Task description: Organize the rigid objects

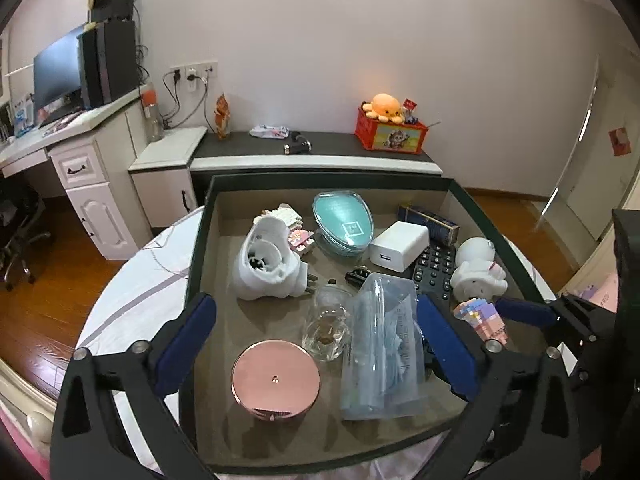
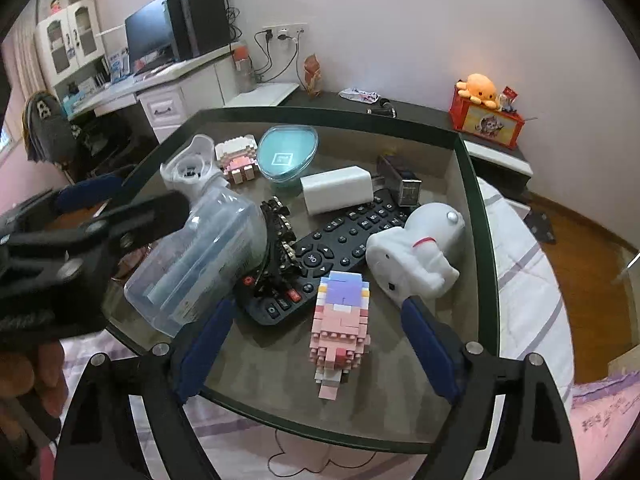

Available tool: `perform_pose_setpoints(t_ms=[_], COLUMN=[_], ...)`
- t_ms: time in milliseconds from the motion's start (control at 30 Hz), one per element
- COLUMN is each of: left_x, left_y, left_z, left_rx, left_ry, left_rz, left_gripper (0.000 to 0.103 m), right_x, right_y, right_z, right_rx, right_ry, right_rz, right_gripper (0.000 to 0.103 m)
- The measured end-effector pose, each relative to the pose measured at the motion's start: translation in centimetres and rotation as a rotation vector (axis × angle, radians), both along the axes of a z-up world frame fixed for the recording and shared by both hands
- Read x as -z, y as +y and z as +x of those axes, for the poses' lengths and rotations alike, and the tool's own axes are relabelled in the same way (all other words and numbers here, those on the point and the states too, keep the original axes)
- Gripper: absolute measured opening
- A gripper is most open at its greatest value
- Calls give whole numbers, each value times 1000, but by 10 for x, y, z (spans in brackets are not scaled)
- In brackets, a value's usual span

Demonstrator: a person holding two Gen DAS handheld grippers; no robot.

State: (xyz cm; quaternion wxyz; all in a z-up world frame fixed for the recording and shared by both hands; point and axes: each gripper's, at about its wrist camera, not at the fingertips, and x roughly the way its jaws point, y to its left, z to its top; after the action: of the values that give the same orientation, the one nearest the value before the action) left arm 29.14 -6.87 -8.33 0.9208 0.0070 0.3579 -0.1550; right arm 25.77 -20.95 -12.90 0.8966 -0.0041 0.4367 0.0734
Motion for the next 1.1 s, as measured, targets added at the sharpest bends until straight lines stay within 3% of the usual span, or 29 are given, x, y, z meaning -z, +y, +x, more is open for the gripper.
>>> perform_pose_setpoints(t_ms=[100, 167, 633, 1100], left_x=[-5, -10, -49, -66], left_y=[2, 3, 20, 46], left_z=[-6, -12, -83, -186], left_rx=[-9, -17, -64, -103], left_ry=[-8, -19, -105, -139], left_rz=[-14, -14, -31, -20], left_gripper=[103, 103, 103, 103], right_x=[-3, -8, -53, -104], right_y=[-4, -7, -6, 9], right_z=[-4, -6, -39, -155], right_rx=[21, 38, 92, 170], right_ry=[-14, -30, -132, -270], right_rz=[-1, 9, 50, 49], right_gripper=[91, 103, 103, 103])
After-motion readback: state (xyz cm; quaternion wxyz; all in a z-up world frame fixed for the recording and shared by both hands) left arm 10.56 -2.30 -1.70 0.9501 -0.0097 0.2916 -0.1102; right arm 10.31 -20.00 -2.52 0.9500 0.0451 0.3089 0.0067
